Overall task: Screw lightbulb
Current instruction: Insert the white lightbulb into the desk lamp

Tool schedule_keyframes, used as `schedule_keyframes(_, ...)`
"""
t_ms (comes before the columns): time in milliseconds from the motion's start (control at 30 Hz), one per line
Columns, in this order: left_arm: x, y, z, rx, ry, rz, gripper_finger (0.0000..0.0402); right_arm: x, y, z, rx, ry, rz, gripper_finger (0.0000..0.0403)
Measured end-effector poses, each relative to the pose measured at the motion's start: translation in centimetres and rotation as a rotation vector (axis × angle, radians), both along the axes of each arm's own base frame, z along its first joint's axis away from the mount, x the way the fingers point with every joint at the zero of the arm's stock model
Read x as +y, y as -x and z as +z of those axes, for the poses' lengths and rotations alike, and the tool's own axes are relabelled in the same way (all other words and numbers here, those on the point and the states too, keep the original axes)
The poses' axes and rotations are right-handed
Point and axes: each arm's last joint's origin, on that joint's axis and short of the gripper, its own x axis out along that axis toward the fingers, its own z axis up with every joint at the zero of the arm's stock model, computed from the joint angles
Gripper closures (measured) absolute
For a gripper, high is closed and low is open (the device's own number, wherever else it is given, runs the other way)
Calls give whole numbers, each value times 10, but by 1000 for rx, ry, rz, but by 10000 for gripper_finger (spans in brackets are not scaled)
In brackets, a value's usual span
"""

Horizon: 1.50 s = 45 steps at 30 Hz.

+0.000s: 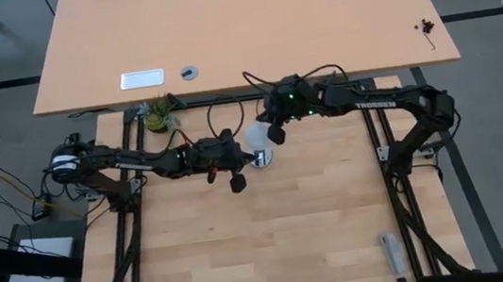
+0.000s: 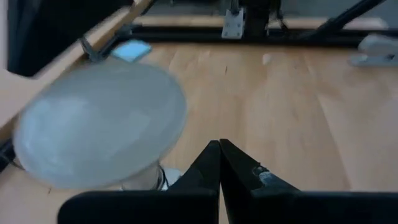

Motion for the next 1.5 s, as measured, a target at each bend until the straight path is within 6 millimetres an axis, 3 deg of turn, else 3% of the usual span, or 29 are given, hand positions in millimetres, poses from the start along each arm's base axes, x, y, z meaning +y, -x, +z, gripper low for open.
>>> schedule_keyframes(133, 0, -3, -7, 14, 2, 1, 392, 0, 0, -3, 25, -10, -3, 392)
schedule_keyframes(633, 13, -4, -4, -25, 7, 49, 392, 0, 2, -8, 69, -28, -9, 392)
schedule_keyframes(1500, 23, 2, -12, 65, -7, 166, 392, 12, 13, -20, 237, -146, -14, 392)
